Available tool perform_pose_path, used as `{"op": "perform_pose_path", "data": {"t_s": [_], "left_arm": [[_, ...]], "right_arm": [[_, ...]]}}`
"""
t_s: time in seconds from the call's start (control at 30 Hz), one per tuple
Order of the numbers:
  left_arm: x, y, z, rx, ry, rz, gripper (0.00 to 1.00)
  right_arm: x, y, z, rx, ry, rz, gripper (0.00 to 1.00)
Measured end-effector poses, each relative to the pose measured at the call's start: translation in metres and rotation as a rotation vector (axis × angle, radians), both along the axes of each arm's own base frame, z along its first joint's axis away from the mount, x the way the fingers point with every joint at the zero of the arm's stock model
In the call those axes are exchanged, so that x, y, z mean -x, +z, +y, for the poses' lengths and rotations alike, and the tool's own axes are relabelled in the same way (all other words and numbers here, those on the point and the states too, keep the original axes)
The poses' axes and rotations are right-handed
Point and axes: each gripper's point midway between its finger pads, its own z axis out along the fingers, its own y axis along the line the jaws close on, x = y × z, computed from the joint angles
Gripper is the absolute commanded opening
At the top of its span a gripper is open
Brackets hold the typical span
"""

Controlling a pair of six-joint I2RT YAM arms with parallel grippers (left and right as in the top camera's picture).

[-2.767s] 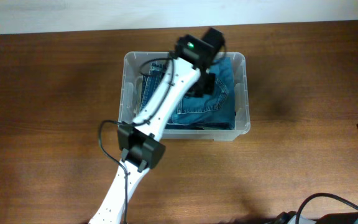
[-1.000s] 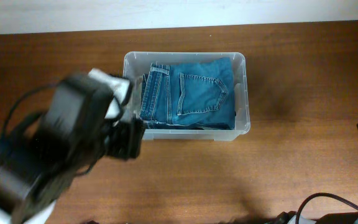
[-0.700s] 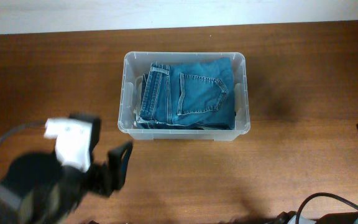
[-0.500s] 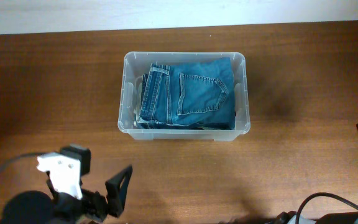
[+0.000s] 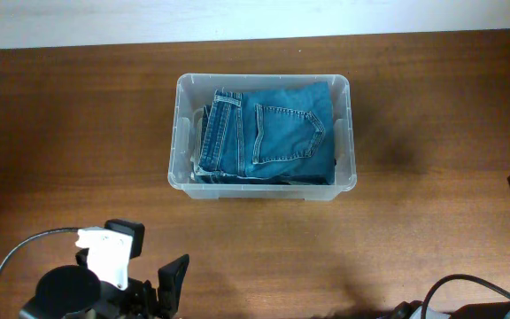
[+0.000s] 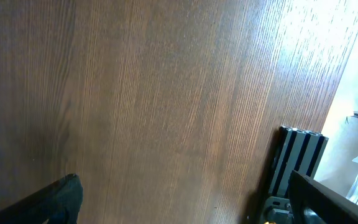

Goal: Pack container

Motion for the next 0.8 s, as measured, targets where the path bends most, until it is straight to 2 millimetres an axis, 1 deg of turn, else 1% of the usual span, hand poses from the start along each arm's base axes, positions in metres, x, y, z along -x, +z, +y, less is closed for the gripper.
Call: {"op": "perform_pose_path", "data": {"t_s": [0.17, 0.3, 0.43, 0.57, 0.63, 0.8], "left_arm": [[-0.007, -0.004, -0.005, -0.053, -0.055, -0.044, 0.99], [-0.022, -0.007, -0.015, -0.091, -0.119, -0.118, 0.99], [-0.036, -0.021, -0.022, -0.136, -0.174, -0.177, 0.99], [-0.044, -0.034, -0.016, -0.144, -0.159, -0.232, 0.99], [-0.047, -0.037, -0.011, -0.137, -0.132, -0.276, 0.99], [-0.054, -0.032, 0.011, -0.114, -0.009, -0.431, 1.00]], "right_arm": [[0.000, 0.000, 0.000, 0.000, 0.001, 0.000, 0.98], [0.000, 0.000, 0.000, 0.000, 0.000, 0.000, 0.98], [0.000, 0.000, 0.000, 0.000, 0.000, 0.000, 0.98], [0.000, 0.000, 0.000, 0.000, 0.000, 0.000, 0.98], [0.000, 0.000, 0.000, 0.000, 0.001, 0.000, 0.98], [0.000, 0.000, 0.000, 0.000, 0.001, 0.000, 0.99]]}}
